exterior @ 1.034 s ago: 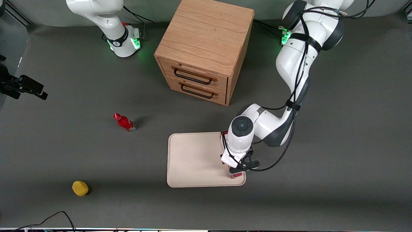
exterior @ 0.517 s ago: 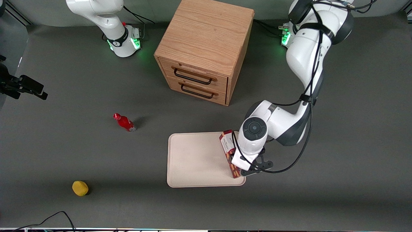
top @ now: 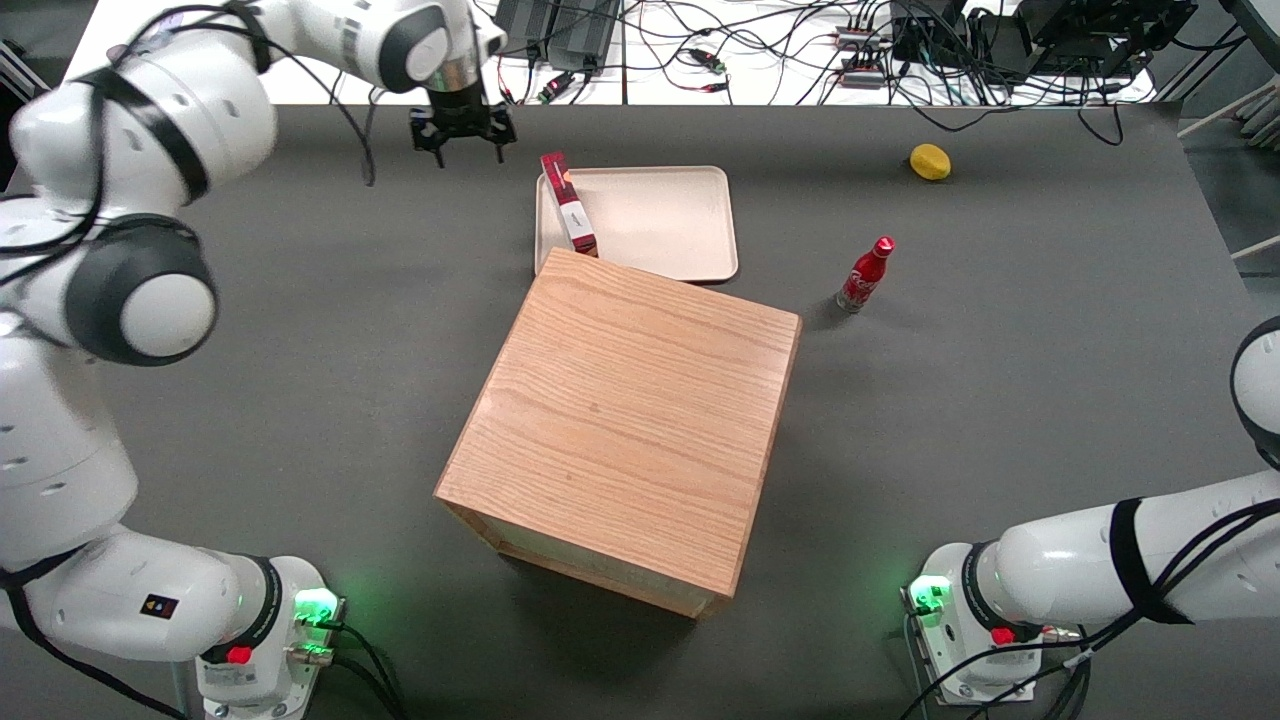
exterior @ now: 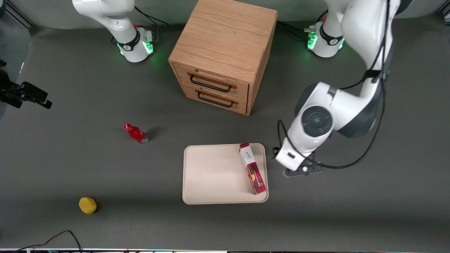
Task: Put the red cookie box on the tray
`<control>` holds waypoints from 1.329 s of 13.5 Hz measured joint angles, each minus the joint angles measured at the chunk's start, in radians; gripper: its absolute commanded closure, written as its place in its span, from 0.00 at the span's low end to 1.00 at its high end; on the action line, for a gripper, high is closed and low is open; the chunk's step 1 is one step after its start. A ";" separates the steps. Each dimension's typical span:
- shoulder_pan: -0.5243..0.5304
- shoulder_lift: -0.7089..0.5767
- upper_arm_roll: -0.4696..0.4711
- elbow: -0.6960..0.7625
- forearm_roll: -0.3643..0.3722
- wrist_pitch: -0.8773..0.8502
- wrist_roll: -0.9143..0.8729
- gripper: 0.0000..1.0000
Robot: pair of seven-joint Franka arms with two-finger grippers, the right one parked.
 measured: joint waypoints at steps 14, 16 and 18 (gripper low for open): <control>0.187 -0.669 0.273 -0.587 -0.085 -0.071 0.645 0.00; 0.186 -0.690 0.289 -0.560 -0.086 -0.107 0.654 0.00; 0.167 -0.690 0.294 -0.523 -0.086 -0.131 0.654 0.00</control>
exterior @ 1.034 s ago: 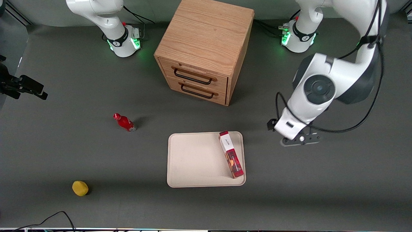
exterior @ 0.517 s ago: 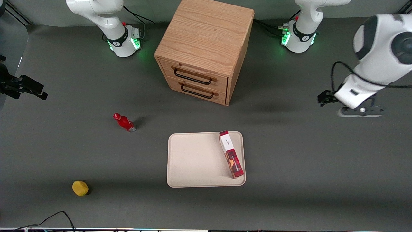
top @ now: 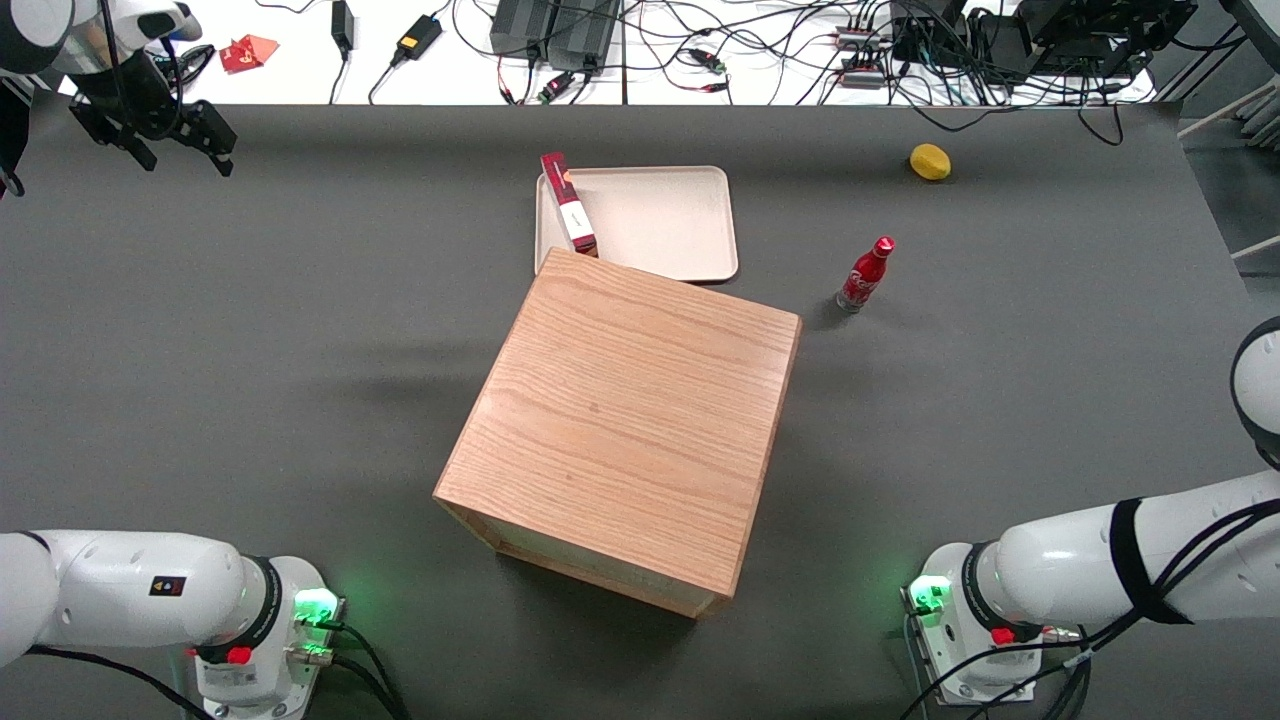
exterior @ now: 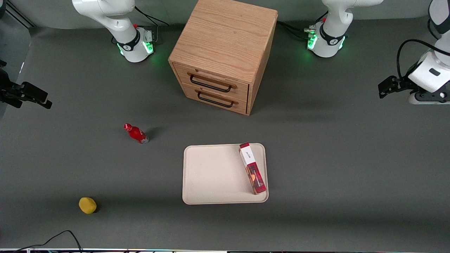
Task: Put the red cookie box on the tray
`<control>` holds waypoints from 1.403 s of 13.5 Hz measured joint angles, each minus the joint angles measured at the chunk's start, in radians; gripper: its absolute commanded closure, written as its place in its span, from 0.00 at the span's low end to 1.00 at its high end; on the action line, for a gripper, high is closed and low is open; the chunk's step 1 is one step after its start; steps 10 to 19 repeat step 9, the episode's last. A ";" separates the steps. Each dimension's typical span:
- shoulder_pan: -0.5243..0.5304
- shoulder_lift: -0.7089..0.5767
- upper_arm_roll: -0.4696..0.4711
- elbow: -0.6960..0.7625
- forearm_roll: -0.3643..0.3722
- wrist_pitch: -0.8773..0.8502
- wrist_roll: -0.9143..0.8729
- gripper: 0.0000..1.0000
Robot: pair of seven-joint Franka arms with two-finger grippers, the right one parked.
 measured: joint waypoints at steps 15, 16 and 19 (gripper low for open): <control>-0.073 0.004 0.073 0.091 -0.005 -0.080 0.007 0.00; -0.073 0.004 0.073 0.091 -0.005 -0.080 0.007 0.00; -0.073 0.004 0.073 0.091 -0.005 -0.080 0.007 0.00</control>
